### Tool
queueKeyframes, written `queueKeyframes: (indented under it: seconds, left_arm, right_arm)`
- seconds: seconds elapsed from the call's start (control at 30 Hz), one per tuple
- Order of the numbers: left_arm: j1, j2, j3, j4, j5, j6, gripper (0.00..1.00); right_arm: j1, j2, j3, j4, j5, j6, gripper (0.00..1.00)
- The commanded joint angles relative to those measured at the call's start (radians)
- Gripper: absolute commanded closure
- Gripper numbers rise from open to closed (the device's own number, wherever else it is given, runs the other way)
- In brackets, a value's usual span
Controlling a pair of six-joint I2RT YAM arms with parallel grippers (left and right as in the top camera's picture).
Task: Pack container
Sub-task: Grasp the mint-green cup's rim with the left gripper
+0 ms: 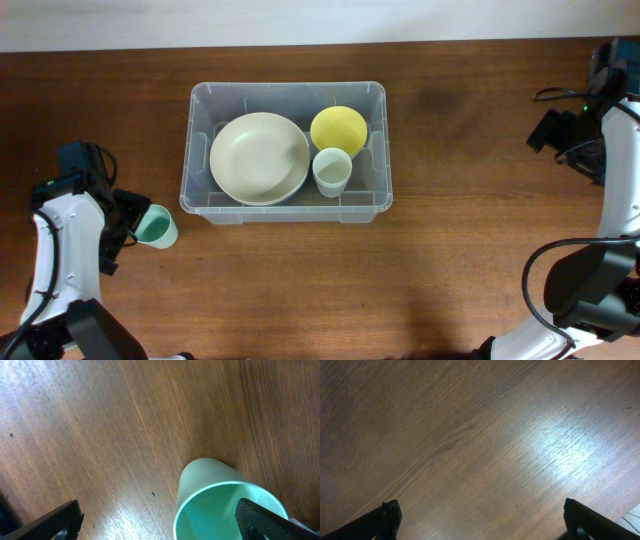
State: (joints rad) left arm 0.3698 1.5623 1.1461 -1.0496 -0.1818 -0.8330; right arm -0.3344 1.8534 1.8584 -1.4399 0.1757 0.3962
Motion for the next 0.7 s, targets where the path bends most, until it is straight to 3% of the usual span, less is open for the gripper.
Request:
queueKeyframes:
  seconds: [0.0, 0.47, 0.53, 0.6, 0.63, 0.67]
  left_arm:
    - [0.004, -0.002, -0.007, 0.008, 0.022, 0.068, 0.01]
    - [0.004, 0.093, -0.084, 0.090, 0.062, 0.109, 0.01]
    - [0.004, 0.102, -0.084, 0.100, 0.063, 0.109, 0.09]
    - [0.004, 0.106, -0.084, 0.108, 0.063, 0.109, 0.26]
    - [0.004, 0.106, -0.084, 0.113, 0.062, 0.109, 0.36]
    - [0.005, 0.106, -0.084, 0.124, 0.063, 0.109, 0.52]
  right_arm:
    - [-0.006, 0.002, -0.002, 0.000, 0.013, 0.008, 0.01]
    - [-0.006, 0.002, -0.002, 0.000, 0.013, 0.008, 0.01]
    - [-0.006, 0.002, -0.002, 0.000, 0.013, 0.008, 0.01]
    - [-0.006, 0.002, -0.002, 0.000, 0.013, 0.008, 0.01]
    - [-0.006, 0.002, -0.002, 0.000, 0.013, 0.008, 0.01]
    - [-0.006, 0.002, -0.002, 0.000, 0.013, 0.008, 0.01]
